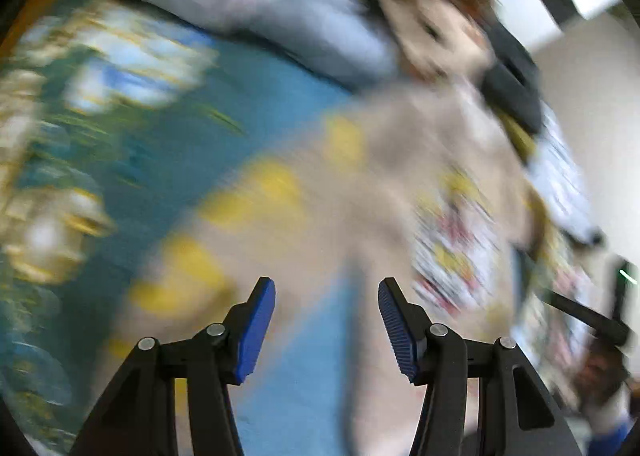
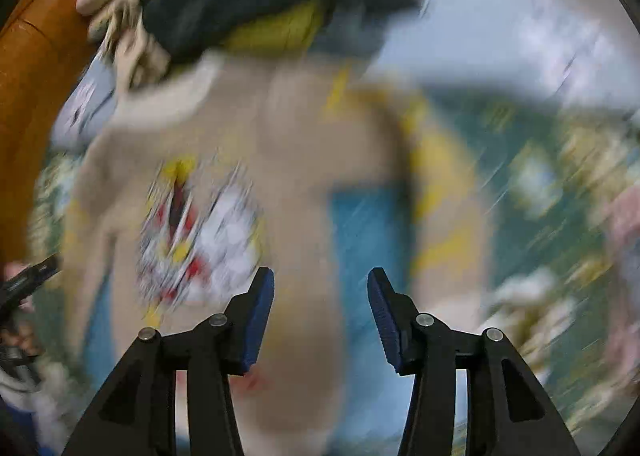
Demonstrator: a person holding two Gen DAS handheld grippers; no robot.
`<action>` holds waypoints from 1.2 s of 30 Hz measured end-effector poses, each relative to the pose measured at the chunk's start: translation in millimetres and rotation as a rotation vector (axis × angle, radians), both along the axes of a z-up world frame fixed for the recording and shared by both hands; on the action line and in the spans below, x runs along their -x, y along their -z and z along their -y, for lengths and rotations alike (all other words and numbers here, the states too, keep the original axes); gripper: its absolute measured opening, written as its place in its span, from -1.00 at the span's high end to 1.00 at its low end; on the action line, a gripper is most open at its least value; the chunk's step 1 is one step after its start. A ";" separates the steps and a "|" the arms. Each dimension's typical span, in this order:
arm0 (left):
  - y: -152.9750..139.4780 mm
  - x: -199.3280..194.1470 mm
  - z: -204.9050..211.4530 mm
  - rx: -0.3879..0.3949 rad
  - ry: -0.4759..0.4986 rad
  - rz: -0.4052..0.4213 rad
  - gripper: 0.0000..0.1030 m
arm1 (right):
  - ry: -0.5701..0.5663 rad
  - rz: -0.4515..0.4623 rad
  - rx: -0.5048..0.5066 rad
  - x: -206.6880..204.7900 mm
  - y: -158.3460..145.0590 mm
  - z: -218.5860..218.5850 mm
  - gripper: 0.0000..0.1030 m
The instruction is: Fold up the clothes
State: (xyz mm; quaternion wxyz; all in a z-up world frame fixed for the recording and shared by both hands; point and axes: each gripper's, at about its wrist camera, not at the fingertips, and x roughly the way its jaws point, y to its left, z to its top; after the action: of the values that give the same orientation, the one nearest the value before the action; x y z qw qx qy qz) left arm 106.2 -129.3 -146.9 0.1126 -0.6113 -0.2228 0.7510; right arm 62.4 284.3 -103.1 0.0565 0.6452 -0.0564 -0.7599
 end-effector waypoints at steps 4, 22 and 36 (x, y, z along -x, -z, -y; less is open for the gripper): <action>39.1 -11.0 -32.5 0.027 0.025 0.109 -0.13 | 0.128 0.127 0.043 -2.8 46.4 -14.3 0.03; -2.4 -51.3 -46.7 -0.002 0.043 0.040 0.80 | 0.249 0.102 0.167 -32.9 20.7 -4.6 0.81; -11.1 -91.1 -6.7 -0.010 -0.019 0.036 0.69 | 0.206 0.090 0.116 -67.8 2.6 -8.3 0.65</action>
State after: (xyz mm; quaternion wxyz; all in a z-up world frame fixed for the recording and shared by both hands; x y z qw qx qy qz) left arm 197.3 -122.5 -135.8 0.1045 -0.6222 -0.2342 0.7397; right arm 130.1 292.6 -105.7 0.0129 0.6648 -0.1689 -0.7275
